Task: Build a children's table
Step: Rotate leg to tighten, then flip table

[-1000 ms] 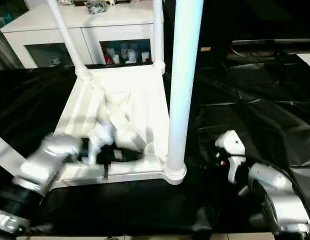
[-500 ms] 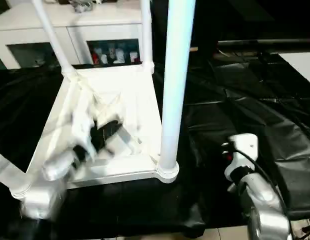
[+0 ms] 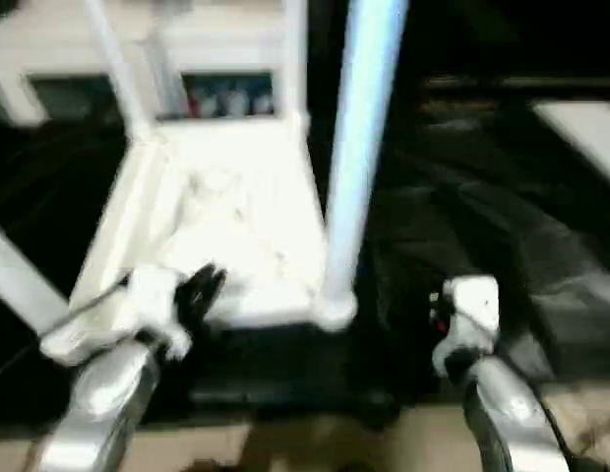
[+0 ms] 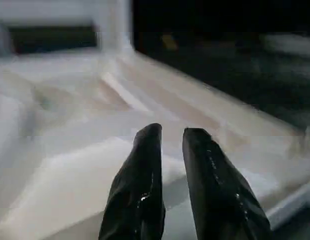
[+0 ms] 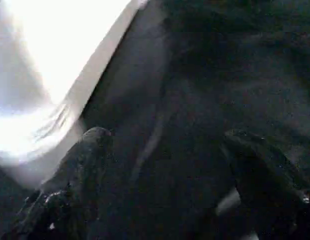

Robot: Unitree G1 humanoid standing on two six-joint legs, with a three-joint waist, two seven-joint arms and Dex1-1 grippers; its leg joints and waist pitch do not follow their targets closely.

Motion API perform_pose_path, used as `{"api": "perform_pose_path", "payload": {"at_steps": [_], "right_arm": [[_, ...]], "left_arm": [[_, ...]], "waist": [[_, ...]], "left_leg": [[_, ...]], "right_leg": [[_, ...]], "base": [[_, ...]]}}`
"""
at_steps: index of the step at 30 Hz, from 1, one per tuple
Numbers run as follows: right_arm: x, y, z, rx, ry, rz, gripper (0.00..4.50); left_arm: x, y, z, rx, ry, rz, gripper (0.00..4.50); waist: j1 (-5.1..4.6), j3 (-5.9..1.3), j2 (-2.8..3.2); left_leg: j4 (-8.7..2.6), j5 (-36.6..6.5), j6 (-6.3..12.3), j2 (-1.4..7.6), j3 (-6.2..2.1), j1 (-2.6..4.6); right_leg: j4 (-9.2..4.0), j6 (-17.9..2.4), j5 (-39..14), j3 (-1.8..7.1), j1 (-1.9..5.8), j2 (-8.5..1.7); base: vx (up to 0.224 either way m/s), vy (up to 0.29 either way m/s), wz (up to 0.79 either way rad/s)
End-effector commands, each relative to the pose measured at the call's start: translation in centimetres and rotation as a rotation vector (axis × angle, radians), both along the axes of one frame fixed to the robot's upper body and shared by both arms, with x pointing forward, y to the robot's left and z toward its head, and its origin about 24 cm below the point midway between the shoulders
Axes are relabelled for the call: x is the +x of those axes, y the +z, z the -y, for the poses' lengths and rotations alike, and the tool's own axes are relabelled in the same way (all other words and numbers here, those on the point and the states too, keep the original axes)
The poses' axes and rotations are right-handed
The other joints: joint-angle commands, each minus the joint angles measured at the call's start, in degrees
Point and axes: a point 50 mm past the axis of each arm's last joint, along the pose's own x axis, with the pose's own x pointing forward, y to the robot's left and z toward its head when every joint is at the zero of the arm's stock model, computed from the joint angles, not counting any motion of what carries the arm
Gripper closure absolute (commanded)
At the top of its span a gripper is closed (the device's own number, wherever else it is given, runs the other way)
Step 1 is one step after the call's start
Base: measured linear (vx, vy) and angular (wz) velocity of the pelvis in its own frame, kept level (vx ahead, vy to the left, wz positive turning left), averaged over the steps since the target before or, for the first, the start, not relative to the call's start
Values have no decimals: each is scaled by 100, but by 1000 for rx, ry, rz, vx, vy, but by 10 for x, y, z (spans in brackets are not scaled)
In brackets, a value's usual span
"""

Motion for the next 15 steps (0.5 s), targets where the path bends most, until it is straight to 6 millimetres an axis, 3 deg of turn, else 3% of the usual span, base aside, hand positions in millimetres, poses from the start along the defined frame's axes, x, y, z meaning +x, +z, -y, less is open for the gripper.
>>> {"api": "perform_pose_path", "payload": {"at_steps": [1, 2, 3, 4, 5, 6, 7, 8, 9, 10, 12, 15], "right_arm": [[-3, 5, -14, 16, 169, 17, 76], [-3, 5, -14, 16, 169, 17, 76], [-5, 5, -17, 19, 201, 13, 76], [-5, 5, -17, 19, 201, 13, 76], [-7, 8, -27, 50, 272, 21, 76], [-5, 12, -35, 82, 316, 32, 76], [-3, 15, -42, 112, 362, 46, 76], [-3, 15, -42, 112, 362, 46, 76], [1, 16, -48, 123, 386, 58, 76], [5, 15, -53, 138, 405, 66, 41], [8, 14, -57, 155, 422, 65, 41], [17, 15, -65, 181, 464, 88, 3]], "left_arm": [[-18, 0, -17, -86, 66, 32, 331], [-18, 0, -17, -86, 66, 32, 331], [-21, 1, -21, -98, 78, 47, 312], [-21, 1, -21, -98, 78, 47, 299], [-27, 2, -30, -92, 132, 58, 291], [-32, 4, -36, -69, 196, 70, 286], [-36, 5, -41, -46, 265, 71, 274], [-36, 5, -41, -46, 265, 71, 274], [-39, 6, -45, -35, 319, 82, 261], [-43, 11, -47, -41, 362, 113, 241], [-47, 16, -46, -52, 369, 143, 237], [-51, 24, -48, -74, 394, 216, 199]], "waist": [[77, -138, 27], [42, 32, -101], [207, 171, -44], [177, 116, -24], [130, -26, 60], [103, -96, 140], [51, -132, 174], [-21, -109, 198], [-57, -136, 156], [-74, -142, 107], [-73, -127, 152], [-74, -142, 118]], "left_leg": [[706, -575, -189, -236, -882, 295], [783, -145, -14, -395, -986, -186], [448, -173, -193, -335, -1013, 127], [365, -586, -232, -259, -995, 431], [-323, -1434, -30, 112, -1004, 664], [-441, -1501, 37, 233, -1040, 665], [-554, -1384, 209, 333, -1059, 606], [-622, -1422, 269, 327, -1040, 545], [-672, -1457, 308, 302, -1018, 525], [-693, -1415, 304, 277, -994, 508], [-722, -1571, 161, 268, -970, 522], [-762, -1724, -109, 248, -961, 530]], "right_leg": [[-1773, -26, -4820, 1022, -310, -935], [-1752, -208, -4128, 983, 160, -773], [-1724, -260, -3651, 727, 1, -576], [-1643, -434, -3463, 751, -146, -478], [-1319, -984, -1322, 591, -54, -57], [-1249, -1102, -690, 574, 24, -102], [-1215, -1240, 337, 570, 136, -189], [-1220, -1244, 578, 539, 184, -198], [-1279, -1171, 889, 492, 244, -234], [-1315, -1106, 1065, 491, 250, -269], [-1372, -1053, 951, 508, 232, -320], [-1403, -860, 1035, 513, 237, -322]], "base": [[8, -153, 8], [80, -49, -7], [-77, 43, 17], [-77, 43, 17], [-160, 12, 50], [-79, 30, 29], [-79, 30, 29], [-29, 74, 3], [-13, 84, -7], [-13, 84, -7], [-4, 71, -3], [-1, 42, -2]]}}
